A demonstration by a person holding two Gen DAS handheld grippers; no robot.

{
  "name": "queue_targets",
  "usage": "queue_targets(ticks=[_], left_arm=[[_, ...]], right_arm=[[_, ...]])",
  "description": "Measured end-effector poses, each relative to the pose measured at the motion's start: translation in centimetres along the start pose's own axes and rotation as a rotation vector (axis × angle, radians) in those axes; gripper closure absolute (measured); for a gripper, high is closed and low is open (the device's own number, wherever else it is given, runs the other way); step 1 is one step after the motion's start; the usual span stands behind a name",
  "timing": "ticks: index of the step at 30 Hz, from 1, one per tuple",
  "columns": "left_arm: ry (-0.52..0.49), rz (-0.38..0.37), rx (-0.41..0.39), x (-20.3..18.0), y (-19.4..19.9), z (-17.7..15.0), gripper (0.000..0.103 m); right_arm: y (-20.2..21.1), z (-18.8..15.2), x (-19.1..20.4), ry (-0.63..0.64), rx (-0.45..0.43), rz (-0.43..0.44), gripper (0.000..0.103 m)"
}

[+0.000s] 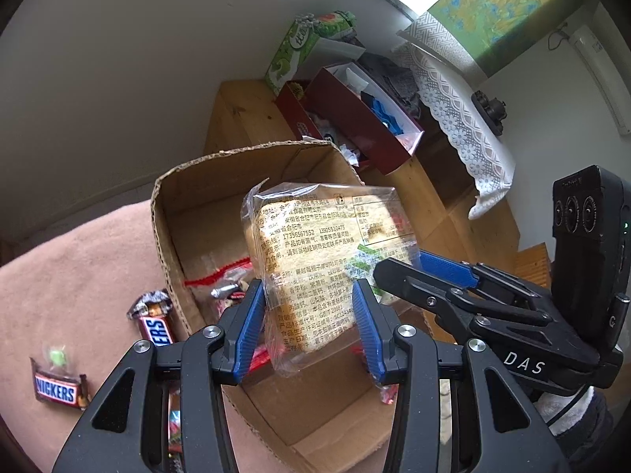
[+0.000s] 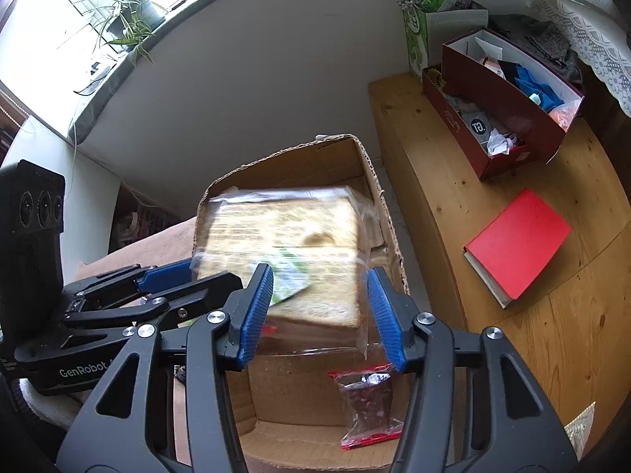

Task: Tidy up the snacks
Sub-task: 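Carry the bagged bread into the box and open the right tool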

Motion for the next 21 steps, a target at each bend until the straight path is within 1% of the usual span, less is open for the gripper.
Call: queue_targets(ticks=[3, 6, 11, 16, 21], left_arm=[[-0.017, 0.053, -0.009, 0.4, -0.1, 0.4, 0.061], [-0.023, 0.057, -0.008, 0.7, 0.0, 0.4, 0.061], [-0.027, 0.057, -0.014, 1.0, 1.1, 0.0, 0.061], [-0.020, 0.071, -0.030, 2.1, 2.8, -0.6, 0.061], [-0.004, 0.083, -0.057, 3.7, 5.1, -1.6, 0.061]], right_arm=[[0.2, 0.2, 0.5, 0.023, -0.005, 0.004, 0.050], [0.5, 0.0, 1.2, 0.051, -0.009, -0.010, 0.049], [0.7, -0.8, 2.1, 0.061, -0.009, -0.026, 0.049], [1.3, -1.7, 3.0, 0.071, -0.011, -0.043, 0.049], [2.5, -3.0, 4.4, 0.092, -0.038, -0.057, 0.049]])
Point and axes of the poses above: each gripper's, at about its wrist camera, not at the fingertips, and y roughly against the way its jaws point, x to its left, z to its top, the point moved 10 cm from there along -y, roughly the way its jaws point, and after that the axes turned 7 degrees about x, right-handed, at the moved point
